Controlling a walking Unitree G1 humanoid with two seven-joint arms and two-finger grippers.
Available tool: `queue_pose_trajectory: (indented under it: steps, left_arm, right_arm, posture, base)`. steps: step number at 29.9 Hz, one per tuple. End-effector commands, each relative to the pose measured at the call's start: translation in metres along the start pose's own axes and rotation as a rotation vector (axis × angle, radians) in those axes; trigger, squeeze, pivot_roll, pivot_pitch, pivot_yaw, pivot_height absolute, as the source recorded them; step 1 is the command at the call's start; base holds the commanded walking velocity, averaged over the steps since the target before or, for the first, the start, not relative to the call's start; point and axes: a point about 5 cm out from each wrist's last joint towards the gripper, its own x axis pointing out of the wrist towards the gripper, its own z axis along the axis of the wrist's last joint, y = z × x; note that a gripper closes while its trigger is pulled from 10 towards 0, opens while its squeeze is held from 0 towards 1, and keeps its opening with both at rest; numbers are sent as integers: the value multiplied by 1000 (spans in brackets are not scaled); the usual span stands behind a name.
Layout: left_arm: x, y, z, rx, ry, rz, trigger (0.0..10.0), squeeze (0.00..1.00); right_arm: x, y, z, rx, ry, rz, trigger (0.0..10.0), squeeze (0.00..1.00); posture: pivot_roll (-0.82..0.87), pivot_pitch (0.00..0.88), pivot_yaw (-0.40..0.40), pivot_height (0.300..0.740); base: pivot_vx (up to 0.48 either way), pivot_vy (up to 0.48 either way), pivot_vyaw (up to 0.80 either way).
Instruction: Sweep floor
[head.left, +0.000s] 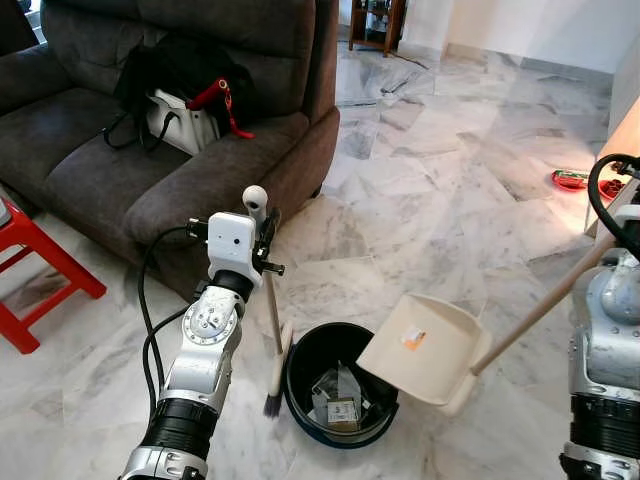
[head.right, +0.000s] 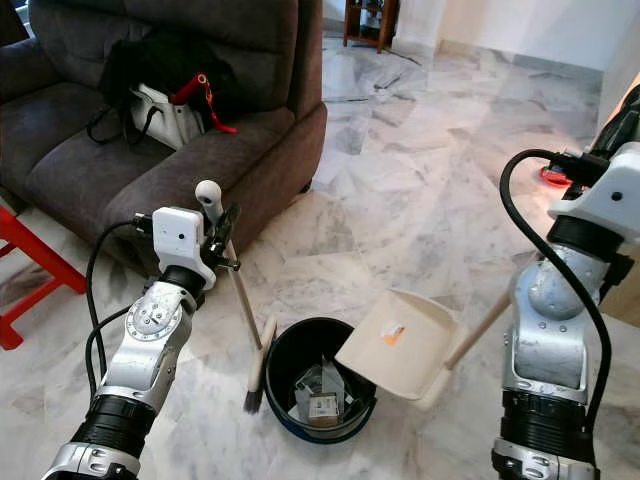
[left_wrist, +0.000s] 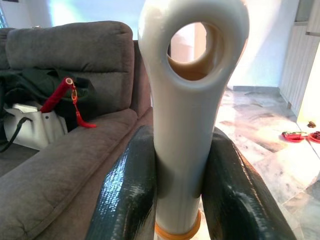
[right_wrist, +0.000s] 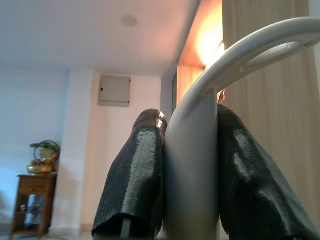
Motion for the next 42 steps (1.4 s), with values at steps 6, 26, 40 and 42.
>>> queue_pose_trajectory:
  steps: [6, 26, 40, 42]
  left_arm:
    - [2, -3, 10, -12, -42, -20, 10000, 0]
    - [0, -6, 9, -25, -38, -49, 10000, 0]
    - [-2, -10, 8, -36, -29, -73, 10000, 0]
    - [-3, -11, 7, -42, -22, -86, 10000, 0]
  right_arm:
    - [1, -16, -7, -246, -82, 42, 10000, 0]
    - [-55, -17, -68, -338, 144, 171, 10000, 0]
    - [-96, 0, -95, -205, 339, 213, 10000, 0]
    - [-98, 1, -95, -201, 344, 217, 10000, 0]
  posture:
    - [103, 86, 0, 740]
    - [109, 90, 6, 740]
    - [112, 94, 7, 740]
    - [112, 94, 7, 740]
  base:
    - [0, 0, 0]
    - [0, 0, 0]
    - [0, 0, 0]
    - [0, 0, 0]
